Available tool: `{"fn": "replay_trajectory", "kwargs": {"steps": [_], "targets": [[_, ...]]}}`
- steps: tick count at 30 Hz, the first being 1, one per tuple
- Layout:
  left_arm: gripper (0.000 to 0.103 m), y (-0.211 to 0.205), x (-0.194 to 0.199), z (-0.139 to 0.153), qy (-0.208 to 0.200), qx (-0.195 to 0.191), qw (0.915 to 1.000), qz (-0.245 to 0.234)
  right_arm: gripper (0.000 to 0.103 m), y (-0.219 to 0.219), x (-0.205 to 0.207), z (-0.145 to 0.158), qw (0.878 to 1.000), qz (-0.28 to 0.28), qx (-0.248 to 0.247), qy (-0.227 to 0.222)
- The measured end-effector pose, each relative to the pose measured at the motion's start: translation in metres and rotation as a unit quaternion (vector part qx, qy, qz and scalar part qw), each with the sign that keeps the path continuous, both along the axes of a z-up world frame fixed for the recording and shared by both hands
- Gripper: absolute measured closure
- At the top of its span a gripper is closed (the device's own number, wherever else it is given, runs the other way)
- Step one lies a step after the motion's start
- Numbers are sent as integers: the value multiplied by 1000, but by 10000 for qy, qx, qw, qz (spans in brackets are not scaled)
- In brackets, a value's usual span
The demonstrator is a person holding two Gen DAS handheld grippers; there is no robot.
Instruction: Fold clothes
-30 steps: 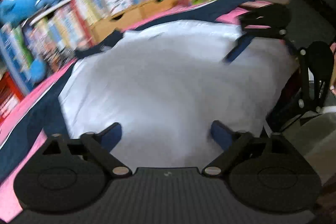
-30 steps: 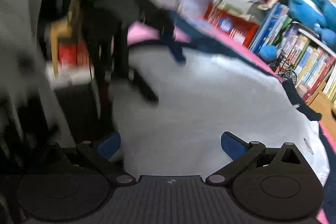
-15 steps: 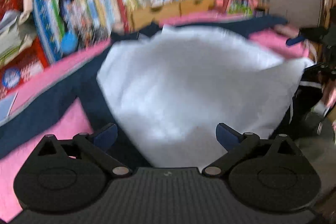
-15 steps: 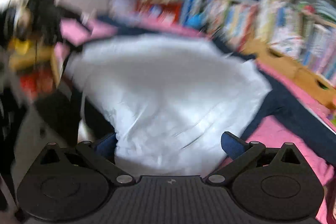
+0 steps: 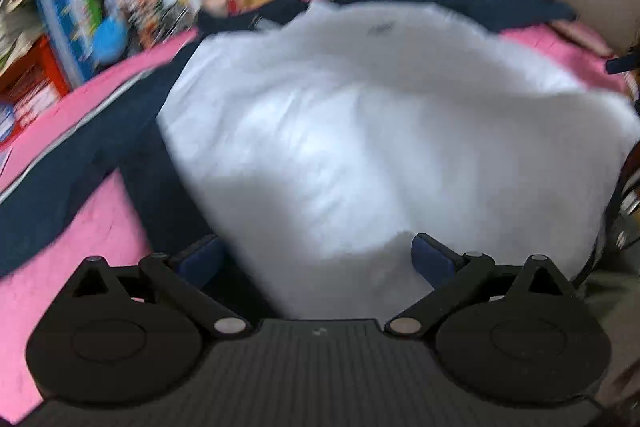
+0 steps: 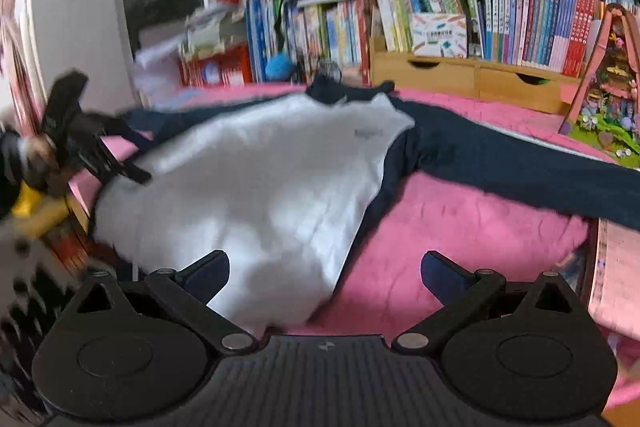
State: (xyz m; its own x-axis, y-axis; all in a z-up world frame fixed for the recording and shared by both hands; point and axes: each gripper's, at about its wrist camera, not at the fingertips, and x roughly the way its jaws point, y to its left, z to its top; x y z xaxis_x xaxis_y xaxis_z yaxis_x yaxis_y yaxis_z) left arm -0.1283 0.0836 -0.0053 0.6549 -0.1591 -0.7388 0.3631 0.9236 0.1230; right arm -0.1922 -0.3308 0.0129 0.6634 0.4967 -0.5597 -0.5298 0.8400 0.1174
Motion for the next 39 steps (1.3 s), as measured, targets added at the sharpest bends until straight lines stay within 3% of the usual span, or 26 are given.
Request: {"fn": "replay_trajectory", "kwargs": {"steps": [4, 9, 13, 16, 18, 20, 21, 22, 24, 26, 27, 28, 30, 33, 36, 38, 39], "targets": [[0, 39, -14, 0, 36, -21, 9984, 564, 0, 11, -20, -11, 9996, -59, 284, 35], [0, 64, -20, 6, -55, 19, 9950, 993, 2, 41, -28, -9, 9985, 378, 356, -164], [0, 56, -22, 14, -508, 664, 9920, 944, 6, 63, -35, -21, 9983, 583, 12, 31], [0, 63, -18, 24, -668, 801, 9876, 1171, 6, 69, -46, -33, 9974, 525, -499, 1], [3, 69, -22, 31, -806, 892, 9820, 1454, 7, 67, -59, -35, 9949, 425, -908, -106], [5, 75, -31, 38, -1002, 1064, 9716, 1862, 11, 57, -66, -27, 9961, 357, -800, 84], [5, 81, -37, 45, -1004, 689, 9750, 1859, 11, 52, -70, -23, 9967, 324, -714, 190], [5, 86, -46, 53, -980, 42, 9797, 1747, 11, 45, -74, -14, 9984, 324, -445, 136], [5, 86, -57, 61, -890, -1103, 9803, 1379, 11, 36, -80, 3, 9995, 241, 99, -166], [5, 65, -63, 59, -949, -1413, 9807, 964, 11, 39, -74, 11, 9981, 95, 443, -417], [5, 54, -65, 58, -975, -1561, 9800, 758, 19, 49, -68, 9, 9978, 138, 415, -497], [4, 41, -64, 51, -956, -1578, 9810, 609, 39, 62, -61, 6, 9976, 220, 327, -565], [4, 19, -60, 31, -773, -1474, 9853, 384, 51, 89, -48, -6, 9974, 386, 81, -605], [5, 4, -57, -2, -391, -792, 9951, 438, 52, 118, -38, -34, 9963, 618, -449, -387], [2, 29, -69, -7, -427, -679, 9944, 693, 51, 110, -57, -39, 9938, 710, -704, -492], [2, 40, -73, 0, -350, -805, 9929, 806, 48, 94, -70, -33, 9947, 741, -680, -193], [2, 40, -75, 2, -349, -807, 9927, 825, 40, 85, -76, -31, 9960, 680, -582, -39]]}}
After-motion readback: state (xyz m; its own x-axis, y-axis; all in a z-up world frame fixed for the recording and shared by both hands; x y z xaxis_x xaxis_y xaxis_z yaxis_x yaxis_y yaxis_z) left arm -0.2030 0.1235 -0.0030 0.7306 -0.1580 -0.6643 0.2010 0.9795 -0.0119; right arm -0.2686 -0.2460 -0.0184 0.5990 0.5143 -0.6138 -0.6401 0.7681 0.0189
